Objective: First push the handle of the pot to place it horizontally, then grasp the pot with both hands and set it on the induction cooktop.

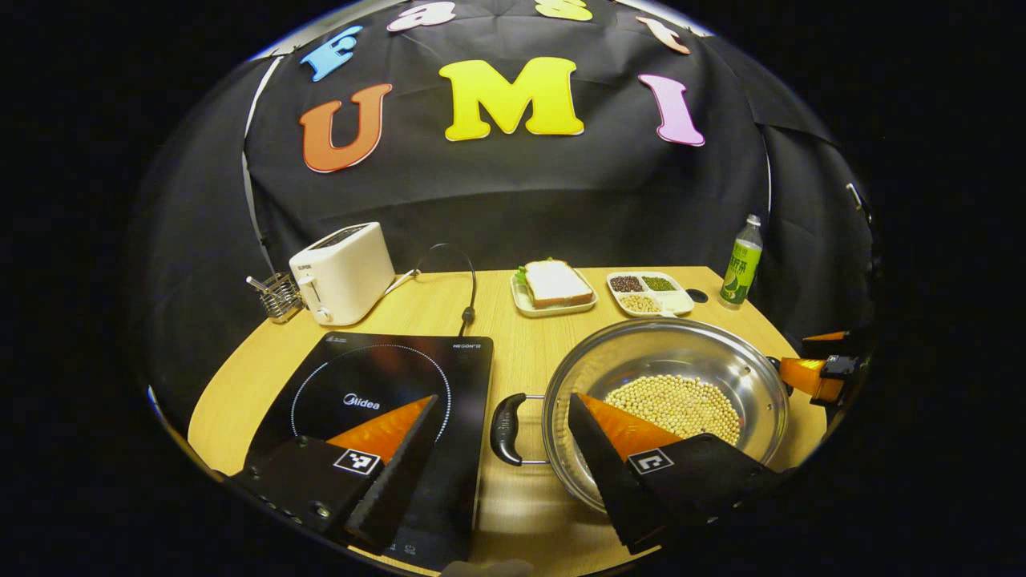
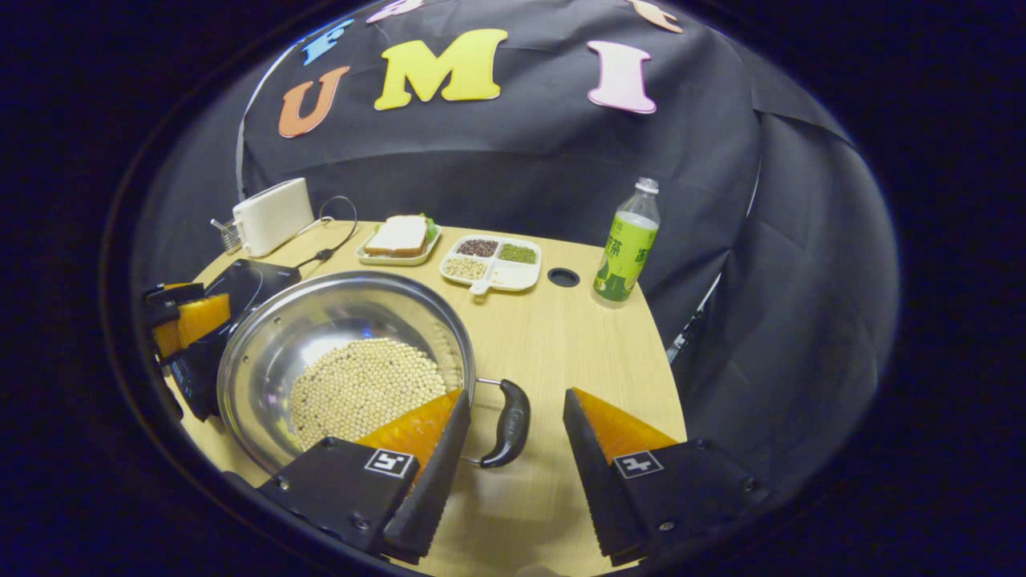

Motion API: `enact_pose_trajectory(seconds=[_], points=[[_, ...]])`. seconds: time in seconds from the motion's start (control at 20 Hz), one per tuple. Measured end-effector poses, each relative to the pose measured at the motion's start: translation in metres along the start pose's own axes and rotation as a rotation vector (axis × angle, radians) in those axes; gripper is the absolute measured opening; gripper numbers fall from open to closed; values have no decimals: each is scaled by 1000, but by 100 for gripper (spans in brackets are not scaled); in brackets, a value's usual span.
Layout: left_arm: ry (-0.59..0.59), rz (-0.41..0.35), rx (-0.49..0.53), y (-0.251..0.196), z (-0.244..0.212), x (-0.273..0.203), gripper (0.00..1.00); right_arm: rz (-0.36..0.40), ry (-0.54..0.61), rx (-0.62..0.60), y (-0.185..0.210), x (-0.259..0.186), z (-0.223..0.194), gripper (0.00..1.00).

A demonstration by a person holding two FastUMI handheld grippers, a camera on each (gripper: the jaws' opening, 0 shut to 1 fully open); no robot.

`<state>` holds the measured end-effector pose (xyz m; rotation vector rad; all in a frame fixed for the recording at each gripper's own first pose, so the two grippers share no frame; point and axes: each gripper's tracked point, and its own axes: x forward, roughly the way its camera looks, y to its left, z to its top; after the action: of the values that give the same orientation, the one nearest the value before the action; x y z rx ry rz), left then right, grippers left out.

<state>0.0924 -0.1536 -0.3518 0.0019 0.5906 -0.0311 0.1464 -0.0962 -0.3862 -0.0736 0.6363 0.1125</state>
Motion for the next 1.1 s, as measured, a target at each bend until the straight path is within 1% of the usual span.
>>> enact_pose_trajectory(seconds=[0.25,0.35,0.4,0.45,0.5,0.55,0.6,0.65,0.7,0.75,0.8,0.85,0.9,0.95,1.0,1.1], points=[[38,-15,1,-9,-11,16,97,-28,-3,-14,-4,2,3,77],[52,-18,2,-11,-14,18,97,-25,-6,-4,-3,2,3,80],[57,-19,3,-11,-15,20,97,-23,-2,1,-2,3,2,80],[65,-23,4,-12,-17,21,97,-12,1,2,2,3,2,84],[71,-22,4,-13,-18,21,97,-16,4,-4,2,2,1,80],[75,-22,4,-13,-19,22,97,-15,6,-10,1,3,3,77],[76,-23,3,-14,-19,24,97,3,5,0,5,3,3,76],[80,-23,5,-14,-19,24,97,44,35,28,16,2,-3,76],[77,-27,1,-16,-19,25,97,83,54,56,25,-1,-6,80],[81,-29,2,-17,-20,27,97,75,72,56,24,2,-12,86],[94,-24,6,-16,-24,26,100,44,91,40,17,9,-20,86],[98,-22,4,-15,-27,27,100,43,99,50,17,10,-24,86],[108,-18,-1,-16,-29,26,97,52,111,74,20,15,-29,85],[114,-19,-10,-15,-32,27,97,55,125,85,22,15,-32,86],[125,-15,-17,-15,-35,27,97,55,135,93,23,16,-36,85],[134,-18,-26,-16,-40,29,97,53,133,95,23,21,-35,87]])
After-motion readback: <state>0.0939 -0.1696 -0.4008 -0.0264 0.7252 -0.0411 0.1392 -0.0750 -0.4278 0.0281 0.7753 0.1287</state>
